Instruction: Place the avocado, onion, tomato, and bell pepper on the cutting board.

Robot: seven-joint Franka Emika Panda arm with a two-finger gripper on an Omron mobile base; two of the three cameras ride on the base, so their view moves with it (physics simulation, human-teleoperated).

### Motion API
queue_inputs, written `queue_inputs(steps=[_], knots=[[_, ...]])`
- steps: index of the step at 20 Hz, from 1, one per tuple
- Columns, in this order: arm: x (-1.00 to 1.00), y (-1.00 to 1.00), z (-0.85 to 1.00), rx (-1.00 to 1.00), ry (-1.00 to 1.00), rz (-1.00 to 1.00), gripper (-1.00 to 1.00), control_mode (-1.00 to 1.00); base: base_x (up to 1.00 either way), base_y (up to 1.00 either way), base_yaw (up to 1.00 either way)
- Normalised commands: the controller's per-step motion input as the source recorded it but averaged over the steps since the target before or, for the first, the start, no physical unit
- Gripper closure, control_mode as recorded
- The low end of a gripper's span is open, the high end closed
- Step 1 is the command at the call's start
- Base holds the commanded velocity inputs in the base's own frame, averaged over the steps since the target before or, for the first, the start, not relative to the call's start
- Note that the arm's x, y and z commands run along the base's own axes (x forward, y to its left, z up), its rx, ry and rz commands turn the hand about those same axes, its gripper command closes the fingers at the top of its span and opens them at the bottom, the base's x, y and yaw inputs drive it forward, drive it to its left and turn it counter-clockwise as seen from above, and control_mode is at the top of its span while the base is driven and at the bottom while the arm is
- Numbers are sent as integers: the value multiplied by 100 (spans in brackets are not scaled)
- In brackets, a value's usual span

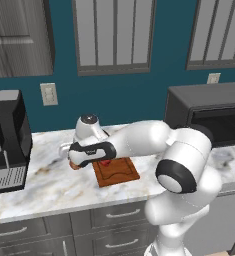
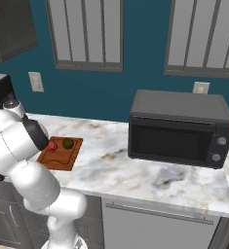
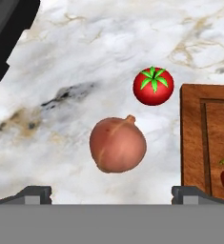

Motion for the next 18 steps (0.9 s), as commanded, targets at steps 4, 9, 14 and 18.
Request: queue_inputs(steps=[4,9,14,18], knots=[[11,6,-11,0,1,-3,-100,-100,0,0,0],[13,4,-9,0,0,-4,-100,-100,0,0,0],[9,4,-7,0,0,-3,-100,-100,0,0,0],[7,0,-8,0,0,-3,-100,-100,0,0,0]])
